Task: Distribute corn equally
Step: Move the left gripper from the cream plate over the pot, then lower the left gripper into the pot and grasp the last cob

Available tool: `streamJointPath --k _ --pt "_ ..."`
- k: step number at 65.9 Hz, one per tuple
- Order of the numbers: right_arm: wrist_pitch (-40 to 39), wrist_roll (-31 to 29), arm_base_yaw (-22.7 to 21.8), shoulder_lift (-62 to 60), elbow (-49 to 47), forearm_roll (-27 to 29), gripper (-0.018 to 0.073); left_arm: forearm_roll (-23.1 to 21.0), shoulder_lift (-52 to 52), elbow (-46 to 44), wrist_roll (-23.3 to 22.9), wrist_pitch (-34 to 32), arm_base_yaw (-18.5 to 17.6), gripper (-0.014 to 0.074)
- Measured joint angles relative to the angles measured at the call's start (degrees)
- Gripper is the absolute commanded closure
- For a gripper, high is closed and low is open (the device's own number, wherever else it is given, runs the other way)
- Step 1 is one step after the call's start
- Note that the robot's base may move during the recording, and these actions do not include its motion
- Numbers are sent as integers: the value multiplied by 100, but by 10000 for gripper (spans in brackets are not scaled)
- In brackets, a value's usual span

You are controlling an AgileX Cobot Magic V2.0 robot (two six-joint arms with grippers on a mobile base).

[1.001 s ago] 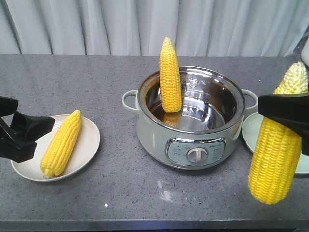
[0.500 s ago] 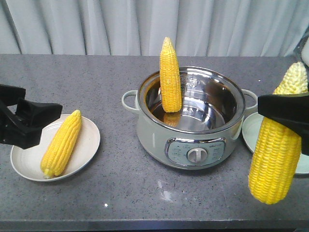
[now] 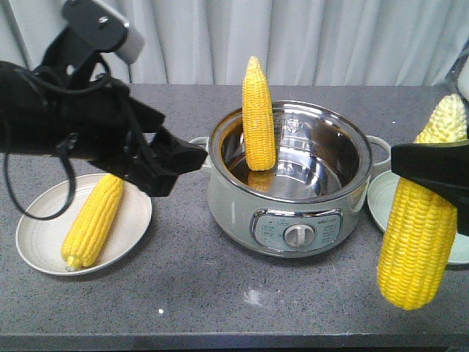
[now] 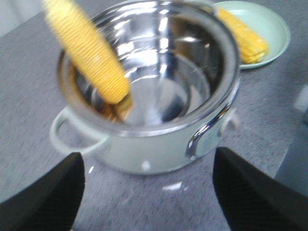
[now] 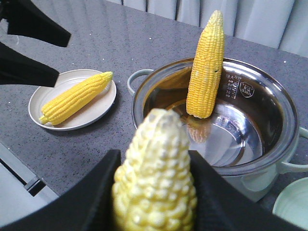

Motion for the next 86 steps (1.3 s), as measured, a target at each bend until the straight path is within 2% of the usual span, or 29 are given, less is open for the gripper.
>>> streamJointPath --k 5,11,24,31,37,42,53,70,86 --pt "0 0 0 0 0 0 391 233 323 -316 -81 41 -282 29" --pt "0 0 0 0 0 0 391 816 818 -798 -597 211 -575 25" --pt "0 0 0 0 0 0 391 2474 1850 -1994 -2342 826 -1125 25" --pt "0 0 0 0 0 0 391 3108 2356 -2680 -3252 1196 -1361 25" --pt "0 0 0 0 0 0 391 3532 2763 -3223 -3834 1578 -1484 25" --pt "0 0 0 0 0 0 391 3678 3052 -3599 -4176 1866 -1502 25" --pt "0 0 0 0 0 0 391 3781 3622 -4339 -4500 2301 -1502 25" --pt "0 0 0 0 0 0 391 3933 4022 -5023 -5288 2399 -1435 27" --pt "0 0 0 0 0 0 391 3938 4125 -5049 -5729 2242 -1072 27"
